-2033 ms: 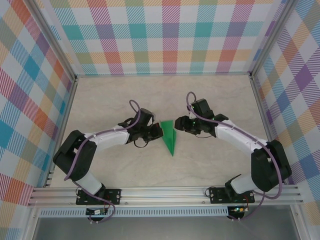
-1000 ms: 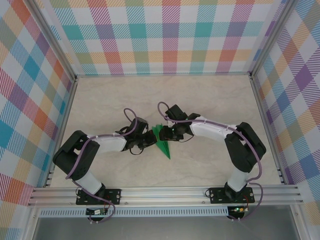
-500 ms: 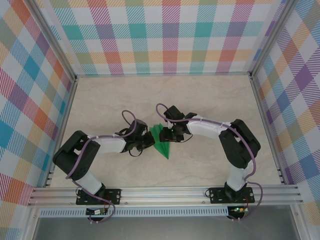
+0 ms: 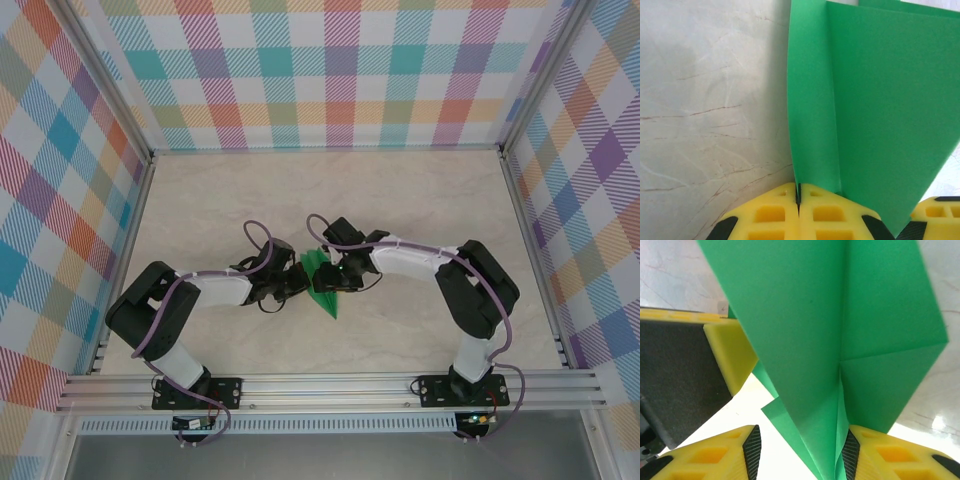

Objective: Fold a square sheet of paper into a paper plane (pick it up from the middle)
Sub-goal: Move the paper plane to the center of the table.

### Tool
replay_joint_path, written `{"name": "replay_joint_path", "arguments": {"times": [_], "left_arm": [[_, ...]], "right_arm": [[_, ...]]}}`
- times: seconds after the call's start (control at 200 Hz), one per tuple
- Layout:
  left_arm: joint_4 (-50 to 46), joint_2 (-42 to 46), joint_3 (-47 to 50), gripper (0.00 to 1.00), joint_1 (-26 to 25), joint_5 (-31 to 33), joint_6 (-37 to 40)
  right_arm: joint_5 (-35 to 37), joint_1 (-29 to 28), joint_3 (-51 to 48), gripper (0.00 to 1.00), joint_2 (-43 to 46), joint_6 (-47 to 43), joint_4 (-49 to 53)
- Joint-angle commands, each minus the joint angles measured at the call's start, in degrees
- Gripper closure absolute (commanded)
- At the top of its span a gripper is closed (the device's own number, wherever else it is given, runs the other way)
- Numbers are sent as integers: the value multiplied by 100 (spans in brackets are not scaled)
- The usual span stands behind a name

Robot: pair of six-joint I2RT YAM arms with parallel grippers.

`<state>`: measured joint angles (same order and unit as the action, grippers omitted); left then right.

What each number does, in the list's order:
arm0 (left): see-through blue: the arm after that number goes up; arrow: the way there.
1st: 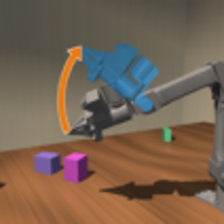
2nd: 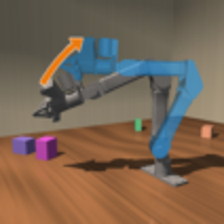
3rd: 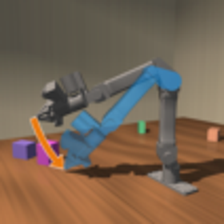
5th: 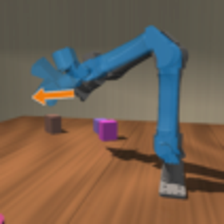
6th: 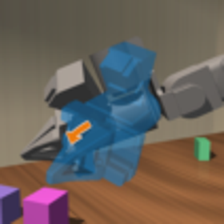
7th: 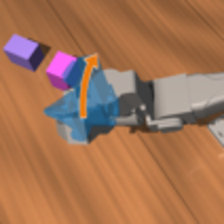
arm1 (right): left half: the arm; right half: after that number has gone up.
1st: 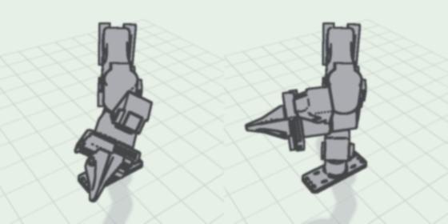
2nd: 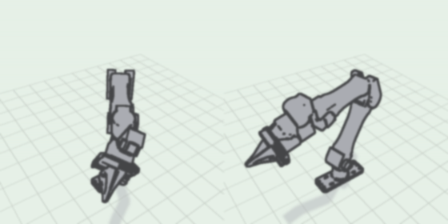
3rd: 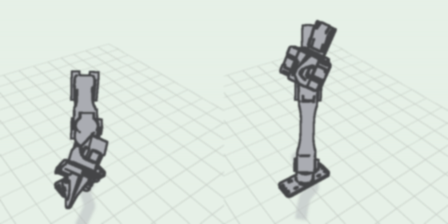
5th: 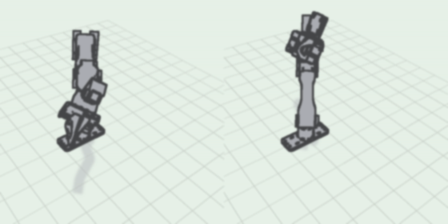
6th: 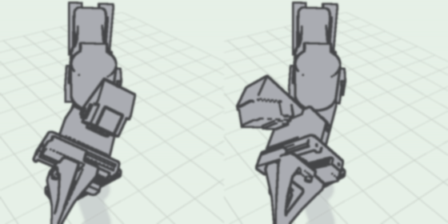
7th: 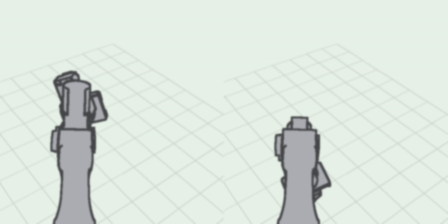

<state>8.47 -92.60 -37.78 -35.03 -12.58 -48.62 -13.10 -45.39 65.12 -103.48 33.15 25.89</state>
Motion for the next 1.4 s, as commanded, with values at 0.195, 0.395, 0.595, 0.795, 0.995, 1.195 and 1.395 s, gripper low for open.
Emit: {"name": "replay_joint_path", "arguments": {"times": [0.195, 0.395, 0.595, 0.795, 0.995, 1.195, 1.395], "left_arm": [[318, 299, 113, 98, 76, -177, -49], [249, 304, 109, 98, 75, -167, -51], [146, 252, 62, 98, 75, -126, -16], [146, 221, 53, 98, 75, -140, -2], [92, 282, 41, 95, 75, -122, 8], [-800, 895, -199, 65, 131, 401, 142], [-2762, 1585, -874, 26, 492, 1345, 425]], "right_arm": [[647, -250, 130, 54, -304, -161, 313], [865, -273, 220, 60, -376, -82, 314], [1003, -269, 167, 69, -240, 38, 223], [1064, -269, 198, 74, -242, 94, 200], [1142, -273, 290, 79, -372, 104, 251], [1562, -269, 414, 91, -273, 83, 415], [2289, -145, 1226, 93, -414, -223, 916]]}}
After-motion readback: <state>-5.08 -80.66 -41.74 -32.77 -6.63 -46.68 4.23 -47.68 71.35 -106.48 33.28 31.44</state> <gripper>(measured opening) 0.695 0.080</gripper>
